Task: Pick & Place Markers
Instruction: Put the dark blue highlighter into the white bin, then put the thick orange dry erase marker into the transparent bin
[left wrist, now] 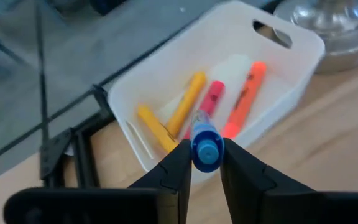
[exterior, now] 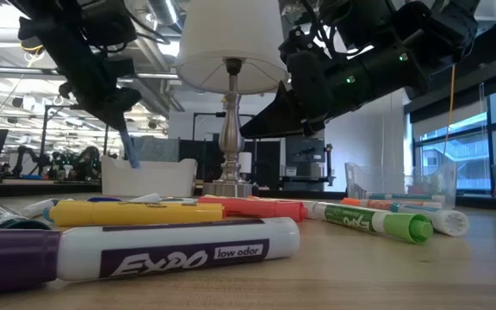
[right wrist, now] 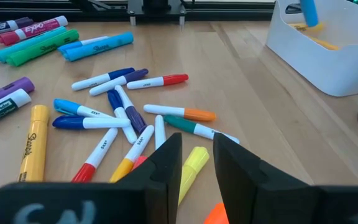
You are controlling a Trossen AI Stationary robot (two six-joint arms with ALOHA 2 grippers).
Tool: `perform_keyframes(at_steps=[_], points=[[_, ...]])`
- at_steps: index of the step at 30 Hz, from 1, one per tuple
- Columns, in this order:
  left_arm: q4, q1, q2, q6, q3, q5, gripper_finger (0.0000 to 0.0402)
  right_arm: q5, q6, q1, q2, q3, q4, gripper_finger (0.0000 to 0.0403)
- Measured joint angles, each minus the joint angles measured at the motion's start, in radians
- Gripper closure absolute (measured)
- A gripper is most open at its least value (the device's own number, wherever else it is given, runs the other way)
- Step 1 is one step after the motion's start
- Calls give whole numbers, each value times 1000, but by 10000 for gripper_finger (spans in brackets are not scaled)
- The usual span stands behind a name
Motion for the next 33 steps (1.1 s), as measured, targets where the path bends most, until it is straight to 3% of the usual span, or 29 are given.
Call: perform_keyframes(at_steps=[12,15,18,24,28,33], points=[[1,82,0,9,0,30,245,4,5,-2,0,0,-37,311],[1,63,0,26,0,28,234,60,25,-2,-10,1,-90,311],[1,12,0,21,0,5,232,102,76,-2,-70,47,-291,311],[54,-179,2,-65,-16,-59,243,115,282,-35,-154,252,-957,311],[274,-328,3,-41,-100,-130,253,97,327,-47,-150,291,-1118,306],[615,-434,3,25,-226,-148,266,-64,403,-79,-144,232,-1201,262]])
